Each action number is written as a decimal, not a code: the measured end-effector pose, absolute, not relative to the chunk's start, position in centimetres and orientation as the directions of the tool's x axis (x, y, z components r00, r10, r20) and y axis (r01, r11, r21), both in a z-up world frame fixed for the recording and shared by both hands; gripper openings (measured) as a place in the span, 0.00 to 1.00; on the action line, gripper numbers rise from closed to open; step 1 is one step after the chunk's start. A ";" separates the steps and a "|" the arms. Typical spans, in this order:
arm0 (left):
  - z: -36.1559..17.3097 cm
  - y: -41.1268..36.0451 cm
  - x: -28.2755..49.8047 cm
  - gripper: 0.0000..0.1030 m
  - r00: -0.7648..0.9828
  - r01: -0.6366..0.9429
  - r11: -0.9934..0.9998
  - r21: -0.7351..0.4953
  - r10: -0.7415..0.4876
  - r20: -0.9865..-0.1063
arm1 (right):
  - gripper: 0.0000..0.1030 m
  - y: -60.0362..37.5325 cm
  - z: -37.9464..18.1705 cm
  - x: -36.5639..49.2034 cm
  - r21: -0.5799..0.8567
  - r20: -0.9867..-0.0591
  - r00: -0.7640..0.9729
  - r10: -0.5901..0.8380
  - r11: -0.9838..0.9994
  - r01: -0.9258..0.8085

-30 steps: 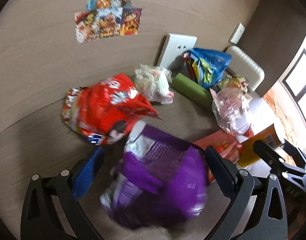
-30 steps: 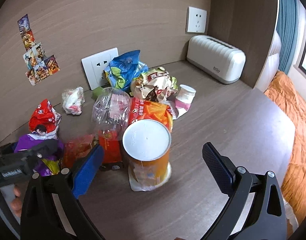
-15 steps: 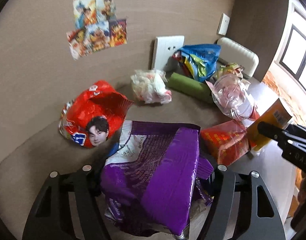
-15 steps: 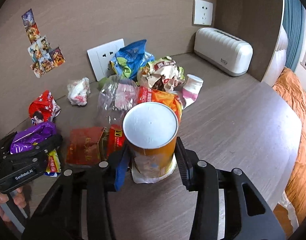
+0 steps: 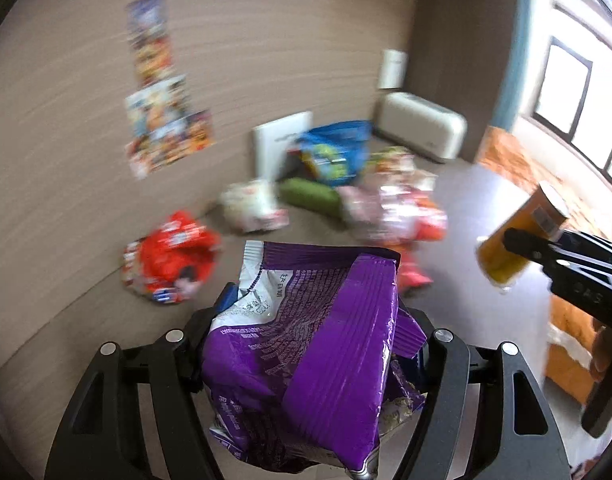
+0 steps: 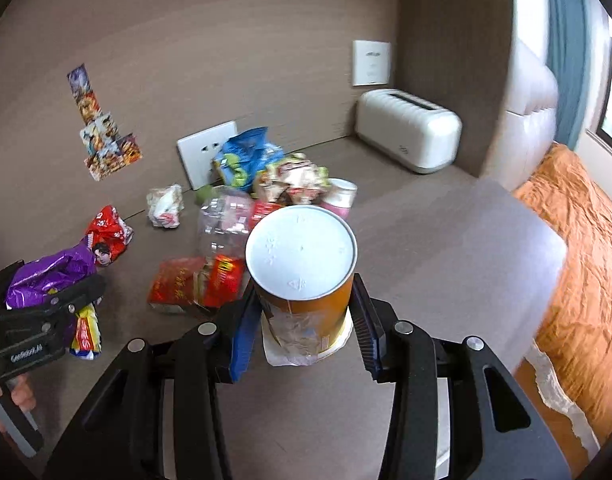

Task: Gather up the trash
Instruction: 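Carry the purple bag and orange cup to the white bin and release both, then grasp the red cigarette pack with the left tool while the right tool grasps the plastic bottle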

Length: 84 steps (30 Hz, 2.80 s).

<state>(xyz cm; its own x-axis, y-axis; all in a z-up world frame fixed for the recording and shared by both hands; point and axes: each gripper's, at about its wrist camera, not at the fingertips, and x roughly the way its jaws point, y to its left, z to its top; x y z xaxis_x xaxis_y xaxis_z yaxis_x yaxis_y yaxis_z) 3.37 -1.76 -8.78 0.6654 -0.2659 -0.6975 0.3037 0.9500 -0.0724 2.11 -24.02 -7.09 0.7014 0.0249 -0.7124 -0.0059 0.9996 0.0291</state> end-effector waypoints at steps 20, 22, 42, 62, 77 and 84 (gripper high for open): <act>-13.7 -32.8 -7.1 0.67 0.308 0.774 0.614 -0.153 -0.576 -0.757 | 0.44 -45.9 -11.2 -10.3 0.059 -0.790 0.582 -0.193 0.921 0.385; -16.4 -35.4 -7.8 0.67 0.278 0.780 0.608 -0.149 -0.549 -0.788 | 0.44 -48.2 -13.7 -10.7 0.054 -0.810 0.556 -0.188 0.919 0.390; -60.3 -48.8 -6.2 0.95 -0.010 0.817 0.547 -0.179 -0.298 -0.954 | 0.95 -60.3 -54.5 -11.6 0.109 -0.947 0.313 -0.071 0.846 0.521; -49.6 -47.2 -4.6 0.95 0.063 0.809 0.571 -0.141 -0.322 -0.945 | 0.96 -58.7 -44.6 -12.9 0.050 -0.941 0.307 -0.144 0.837 0.546; -25.0 -42.8 -7.3 0.95 0.248 0.773 0.614 -0.163 -0.528 -0.812 | 0.96 -54.9 -21.8 -16.6 0.094 -0.822 0.523 -0.226 0.852 0.515; -16.4 -37.0 -7.0 0.95 0.390 0.716 0.684 -0.139 -0.557 -0.734 | 0.96 -51.0 -13.3 -15.3 0.148 -0.746 0.644 -0.169 0.901 0.408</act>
<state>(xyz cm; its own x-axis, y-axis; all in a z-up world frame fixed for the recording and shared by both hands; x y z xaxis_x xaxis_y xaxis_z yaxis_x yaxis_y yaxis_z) -6.97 -37.05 -16.35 0.3896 -0.5566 -0.7338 0.7161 0.6841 -0.1387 -15.27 -51.04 -13.25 0.6444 -0.1692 -0.7457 0.4081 0.9009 0.1482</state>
